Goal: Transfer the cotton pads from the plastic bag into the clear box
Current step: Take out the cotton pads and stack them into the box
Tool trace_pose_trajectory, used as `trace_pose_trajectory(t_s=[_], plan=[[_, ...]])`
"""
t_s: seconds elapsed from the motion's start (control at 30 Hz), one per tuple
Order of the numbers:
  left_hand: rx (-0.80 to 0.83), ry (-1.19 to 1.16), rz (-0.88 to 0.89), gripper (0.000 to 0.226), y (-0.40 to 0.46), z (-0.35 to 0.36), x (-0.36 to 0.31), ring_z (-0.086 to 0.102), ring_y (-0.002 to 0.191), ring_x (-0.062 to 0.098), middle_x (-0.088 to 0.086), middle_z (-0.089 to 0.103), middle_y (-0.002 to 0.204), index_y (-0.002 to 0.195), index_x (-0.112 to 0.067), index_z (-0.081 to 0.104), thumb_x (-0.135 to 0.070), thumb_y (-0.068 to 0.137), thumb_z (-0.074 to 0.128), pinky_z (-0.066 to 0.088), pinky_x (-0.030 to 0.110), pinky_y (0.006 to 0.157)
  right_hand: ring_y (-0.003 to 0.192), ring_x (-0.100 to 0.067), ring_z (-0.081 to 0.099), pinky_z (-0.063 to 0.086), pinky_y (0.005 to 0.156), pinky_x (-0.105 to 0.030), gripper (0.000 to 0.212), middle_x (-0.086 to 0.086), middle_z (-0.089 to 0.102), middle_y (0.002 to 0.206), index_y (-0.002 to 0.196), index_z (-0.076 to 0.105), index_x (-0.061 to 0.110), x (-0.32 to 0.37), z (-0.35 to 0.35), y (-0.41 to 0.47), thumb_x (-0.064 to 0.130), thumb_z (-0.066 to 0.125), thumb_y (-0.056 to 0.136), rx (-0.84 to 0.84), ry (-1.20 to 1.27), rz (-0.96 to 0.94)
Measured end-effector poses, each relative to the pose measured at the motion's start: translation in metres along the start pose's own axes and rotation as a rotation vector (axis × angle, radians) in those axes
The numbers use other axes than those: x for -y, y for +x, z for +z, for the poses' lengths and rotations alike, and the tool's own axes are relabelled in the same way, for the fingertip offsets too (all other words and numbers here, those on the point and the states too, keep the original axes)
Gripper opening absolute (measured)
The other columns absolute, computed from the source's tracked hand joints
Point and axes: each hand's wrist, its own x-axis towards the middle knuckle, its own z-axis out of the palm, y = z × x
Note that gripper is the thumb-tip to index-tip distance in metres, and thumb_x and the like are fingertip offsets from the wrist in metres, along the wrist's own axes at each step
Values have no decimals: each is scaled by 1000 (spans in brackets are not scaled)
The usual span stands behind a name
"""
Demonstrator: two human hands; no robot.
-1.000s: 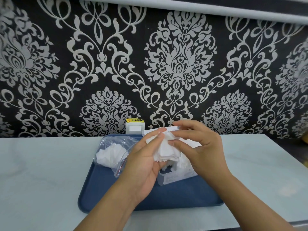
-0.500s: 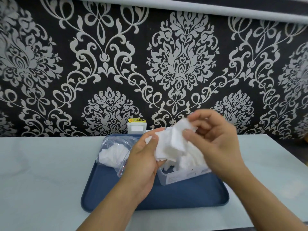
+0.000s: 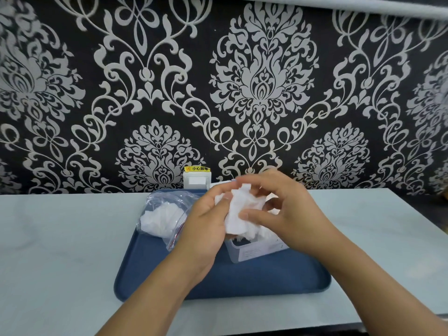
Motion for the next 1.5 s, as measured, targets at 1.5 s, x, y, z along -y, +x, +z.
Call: trace_pose_trajectory(t_s=[1.5], plan=[[187, 93, -327, 24, -2, -7, -2, 76, 80, 27, 17, 78, 104, 115, -6, 71, -9, 99, 53, 64, 41, 66, 86, -20, 67, 53, 85, -34, 15, -16, 76, 97, 100, 76, 2, -8, -13, -2, 2, 75, 85, 286, 304, 213]])
